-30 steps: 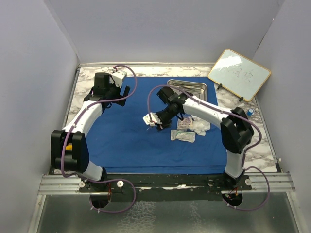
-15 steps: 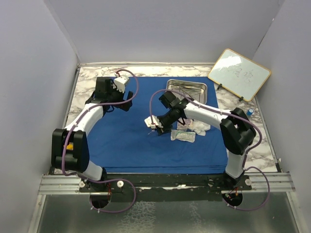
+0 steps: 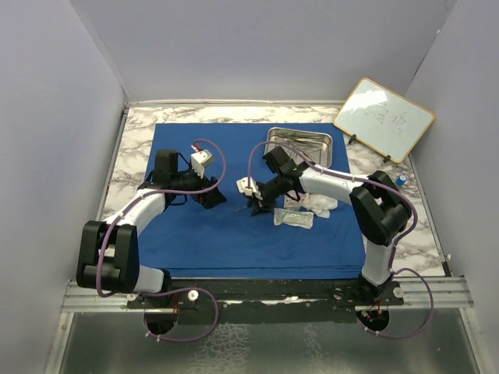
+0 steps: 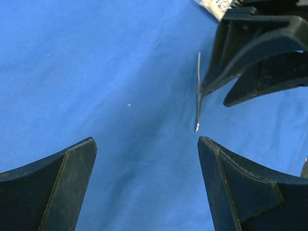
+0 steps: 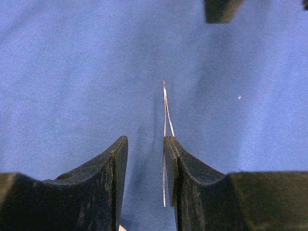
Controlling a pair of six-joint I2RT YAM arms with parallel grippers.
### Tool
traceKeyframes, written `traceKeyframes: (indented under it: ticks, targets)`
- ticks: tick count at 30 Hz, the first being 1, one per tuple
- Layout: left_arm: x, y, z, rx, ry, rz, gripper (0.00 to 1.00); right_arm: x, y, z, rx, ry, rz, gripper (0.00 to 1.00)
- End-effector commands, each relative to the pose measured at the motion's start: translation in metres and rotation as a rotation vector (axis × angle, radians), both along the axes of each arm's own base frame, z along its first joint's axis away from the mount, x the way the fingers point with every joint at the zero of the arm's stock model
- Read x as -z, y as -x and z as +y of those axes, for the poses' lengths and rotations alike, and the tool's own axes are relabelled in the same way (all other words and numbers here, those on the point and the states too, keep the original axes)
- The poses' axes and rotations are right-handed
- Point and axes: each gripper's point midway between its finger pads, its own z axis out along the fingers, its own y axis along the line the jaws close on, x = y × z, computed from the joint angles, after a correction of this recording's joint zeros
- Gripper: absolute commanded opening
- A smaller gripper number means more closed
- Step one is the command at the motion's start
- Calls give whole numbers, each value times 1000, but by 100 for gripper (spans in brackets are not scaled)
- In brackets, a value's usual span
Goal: Open and lay out the surgical kit
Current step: Place the medical item in the surgical kit.
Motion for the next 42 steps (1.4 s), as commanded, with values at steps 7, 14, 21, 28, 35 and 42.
traceKeyframes:
  ticks: [7,14,21,28,35,42]
  targets:
    - [0,29,-28,184,97,-27,83,-14,-3,16,36,-120,46,36]
    - [10,31,-38,218,94,10,71,-16,-5,16,54,-132,52,36]
    - [17,36,-48,256,115,42,54,-15,-2,16,53,-143,65,36]
    - [23,38,-57,282,119,75,40,-15,-4,17,55,-144,71,35]
    - [31,42,-62,299,105,107,27,-14,-3,16,57,-142,72,34]
    - [41,45,-61,311,91,141,15,-16,-4,15,60,-149,81,33]
